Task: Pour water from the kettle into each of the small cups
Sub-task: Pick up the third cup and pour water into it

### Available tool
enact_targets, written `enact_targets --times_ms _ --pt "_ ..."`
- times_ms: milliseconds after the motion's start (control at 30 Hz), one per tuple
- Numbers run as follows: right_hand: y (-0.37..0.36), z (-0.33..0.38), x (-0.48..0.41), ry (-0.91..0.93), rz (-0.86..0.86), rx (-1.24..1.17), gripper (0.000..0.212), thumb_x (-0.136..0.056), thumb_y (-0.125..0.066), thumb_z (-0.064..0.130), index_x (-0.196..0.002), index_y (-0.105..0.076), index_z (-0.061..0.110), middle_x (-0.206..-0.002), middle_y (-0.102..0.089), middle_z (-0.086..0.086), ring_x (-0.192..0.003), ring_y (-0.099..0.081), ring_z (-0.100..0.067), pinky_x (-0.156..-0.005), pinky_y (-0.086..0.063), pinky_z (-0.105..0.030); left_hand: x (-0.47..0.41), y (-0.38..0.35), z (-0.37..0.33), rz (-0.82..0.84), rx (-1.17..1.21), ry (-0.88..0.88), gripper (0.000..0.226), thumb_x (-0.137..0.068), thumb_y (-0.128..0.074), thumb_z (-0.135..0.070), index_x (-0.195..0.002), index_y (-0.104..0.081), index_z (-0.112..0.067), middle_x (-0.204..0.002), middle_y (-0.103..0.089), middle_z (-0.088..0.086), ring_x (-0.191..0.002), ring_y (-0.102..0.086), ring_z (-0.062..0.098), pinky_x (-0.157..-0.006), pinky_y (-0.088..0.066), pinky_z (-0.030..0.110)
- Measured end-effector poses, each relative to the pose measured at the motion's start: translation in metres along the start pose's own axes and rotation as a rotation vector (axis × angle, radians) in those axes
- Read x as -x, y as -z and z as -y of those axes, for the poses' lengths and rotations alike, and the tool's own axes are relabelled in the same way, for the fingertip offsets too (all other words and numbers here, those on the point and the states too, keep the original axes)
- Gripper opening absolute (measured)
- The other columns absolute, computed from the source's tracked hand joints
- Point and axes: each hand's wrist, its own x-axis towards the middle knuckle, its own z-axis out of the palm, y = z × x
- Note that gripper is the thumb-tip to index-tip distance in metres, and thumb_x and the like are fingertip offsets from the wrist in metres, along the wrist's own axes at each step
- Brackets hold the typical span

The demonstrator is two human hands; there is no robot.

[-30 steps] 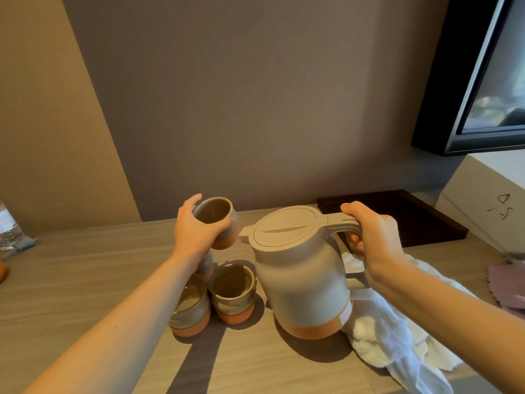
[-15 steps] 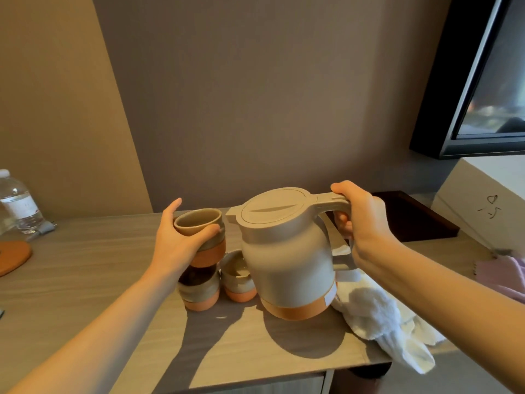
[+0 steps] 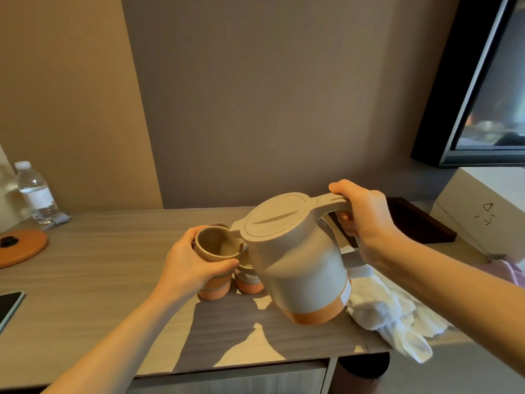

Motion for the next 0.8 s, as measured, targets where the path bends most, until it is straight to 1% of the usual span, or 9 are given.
enact_targets --times_ms 67,200,233,300,367,500,600,667,800 --pt "-0.001 0.000 0.002 -0.002 0.009 0.028 0.032 -0.082 -0.063 0.031 -0.057 -0.060 0.012 -0.057 -0.050 -0.003 -0.059 -0.044 -0.014 -0.059 -0.038 -0.027 0.002 0.002 0.002 0.031 -0.036 -0.020 0.080 -0.049 -0.097 -0.028 -0.119 -0.058 -0.030 -0.107 -0.065 -0.017 -0.101 -0.060 0.004 -0.073 -0.048 0.018" --pt "-0.003 -0.003 0.002 -0.004 0.032 0.075 0.031 -0.082 -0.063 0.032 -0.059 -0.061 0.012 -0.053 -0.051 -0.001 -0.061 -0.047 -0.015 -0.060 -0.040 -0.028 0.004 0.007 0.005 0.090 -0.108 -0.038 0.085 -0.048 -0.096 -0.036 -0.121 -0.053 -0.035 -0.110 -0.061 -0.020 -0.103 -0.058 0.004 -0.074 -0.048 0.017" --pt "-0.003 -0.004 0.003 0.000 0.040 0.088 0.031 -0.083 -0.063 0.032 -0.059 -0.061 0.012 -0.055 -0.052 -0.002 -0.063 -0.047 -0.016 -0.062 -0.041 -0.028 0.004 0.007 0.005 0.104 -0.119 -0.039 0.086 -0.047 -0.096 -0.037 -0.121 -0.052 -0.037 -0.110 -0.060 -0.021 -0.103 -0.057 0.004 -0.075 -0.048 0.017" --pt "-0.004 -0.005 0.002 0.002 0.057 0.110 0.031 -0.082 -0.063 0.032 -0.061 -0.062 0.010 -0.061 -0.054 -0.006 -0.065 -0.049 -0.018 -0.064 -0.041 -0.030 0.005 0.006 0.006 0.120 -0.141 -0.041 0.089 -0.048 -0.096 -0.038 -0.124 -0.050 -0.037 -0.112 -0.060 -0.019 -0.104 -0.057 0.006 -0.076 -0.049 0.017" --pt "-0.005 -0.007 0.003 -0.002 0.070 0.127 0.031 -0.082 -0.063 0.032 -0.061 -0.061 0.009 -0.063 -0.053 -0.009 -0.065 -0.048 -0.019 -0.062 -0.040 -0.030 0.005 0.005 0.007 0.118 -0.155 -0.045 0.091 -0.048 -0.096 -0.037 -0.126 -0.050 -0.035 -0.115 -0.060 -0.015 -0.106 -0.057 0.010 -0.078 -0.050 0.018" --pt "-0.007 -0.008 0.001 -0.008 0.090 0.157 0.031 -0.080 -0.063 0.032 -0.065 -0.061 0.005 -0.066 -0.051 -0.014 -0.065 -0.045 -0.023 -0.061 -0.038 -0.031 0.004 0.006 0.010 0.121 -0.190 -0.058 0.089 -0.045 -0.095 -0.044 -0.121 -0.049 -0.042 -0.115 -0.060 -0.016 -0.109 -0.057 0.013 -0.083 -0.055 0.026" --pt "-0.007 -0.008 0.000 0.002 0.108 0.178 0.030 -0.079 -0.063 0.031 -0.069 -0.063 0.003 -0.067 -0.051 -0.014 -0.066 -0.044 -0.024 -0.063 -0.039 -0.033 0.002 0.008 0.012 0.128 -0.225 -0.066 0.093 -0.038 -0.090 -0.059 -0.120 -0.049 -0.046 -0.116 -0.060 -0.017 -0.112 -0.055 0.015 -0.088 -0.056 0.036" --pt "-0.008 -0.009 0.000 0.017 0.117 0.200 0.031 -0.081 -0.063 0.030 -0.070 -0.065 0.001 -0.067 -0.052 -0.015 -0.066 -0.046 -0.023 -0.064 -0.039 -0.034 0.002 0.008 0.012 0.131 -0.249 -0.083 0.095 -0.036 -0.087 -0.065 -0.121 -0.048 -0.047 -0.117 -0.060 -0.017 -0.113 -0.054 0.015 -0.090 -0.055 0.039" --pt "-0.009 -0.010 -0.002 0.062 0.135 0.238 0.036 -0.082 -0.063 0.029 -0.070 -0.066 -0.004 -0.062 -0.052 -0.013 -0.061 -0.045 -0.019 -0.061 -0.040 -0.031 0.003 0.007 0.008 0.138 -0.296 -0.116 0.091 -0.042 -0.091 -0.054 -0.120 -0.046 -0.047 -0.115 -0.059 -0.019 -0.113 -0.050 0.011 -0.091 -0.053 0.036"
